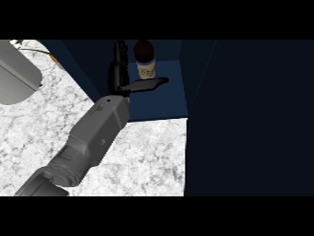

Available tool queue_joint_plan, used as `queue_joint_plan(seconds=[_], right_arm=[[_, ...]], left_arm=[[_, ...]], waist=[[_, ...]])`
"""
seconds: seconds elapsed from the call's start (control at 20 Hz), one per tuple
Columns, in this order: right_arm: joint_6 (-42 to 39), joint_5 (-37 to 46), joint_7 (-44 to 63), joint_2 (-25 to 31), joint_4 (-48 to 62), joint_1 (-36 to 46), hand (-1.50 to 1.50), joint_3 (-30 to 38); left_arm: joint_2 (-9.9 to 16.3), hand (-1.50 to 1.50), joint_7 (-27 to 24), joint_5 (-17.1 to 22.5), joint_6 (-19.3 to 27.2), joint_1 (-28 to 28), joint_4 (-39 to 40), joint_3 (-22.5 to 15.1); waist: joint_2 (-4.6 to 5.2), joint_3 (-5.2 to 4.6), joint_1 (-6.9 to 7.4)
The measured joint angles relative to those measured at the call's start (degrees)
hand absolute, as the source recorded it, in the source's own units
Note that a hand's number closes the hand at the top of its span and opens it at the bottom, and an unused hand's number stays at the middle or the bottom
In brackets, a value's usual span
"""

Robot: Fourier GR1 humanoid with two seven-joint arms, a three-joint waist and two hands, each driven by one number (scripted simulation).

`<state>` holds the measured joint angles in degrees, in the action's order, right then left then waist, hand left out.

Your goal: Pick up the wine, place it into the cabinet and close the cabinet

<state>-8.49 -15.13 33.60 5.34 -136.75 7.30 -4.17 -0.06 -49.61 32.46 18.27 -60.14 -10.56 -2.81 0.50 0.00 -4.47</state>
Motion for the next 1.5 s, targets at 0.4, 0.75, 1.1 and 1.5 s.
queue_joint_plan(seconds=[0.4,0.75,1.1,1.5], right_arm=[[0.27,0.44,0.49,0.16,-0.37,-0.67,-1.50,-0.11],[-0.28,0.44,-0.54,1.01,-0.72,-2.96,-1.50,2.41],[1.02,0.82,-0.49,0.45,-0.79,-2.31,-1.50,1.87],[0.50,1.04,-1.07,0.97,-1.16,-3.96,-1.50,2.47]], left_arm=[[0.06,-1.50,1.18,8.60,2.53,9.00,-9.84,-10.41],[0.07,-1.50,3.70,13.42,12.03,20.06,-27.25,-24.04],[0.17,-1.50,6.42,11.67,21.36,27.82,-42.91,-32.79],[0.90,-1.50,8.76,6.62,27.90,39.49,-60.89,-39.65]], waist=[[-0.53,-0.02,0.85],[-0.80,0.01,2.92],[-0.78,0.01,4.08],[-0.78,0.02,4.45]])
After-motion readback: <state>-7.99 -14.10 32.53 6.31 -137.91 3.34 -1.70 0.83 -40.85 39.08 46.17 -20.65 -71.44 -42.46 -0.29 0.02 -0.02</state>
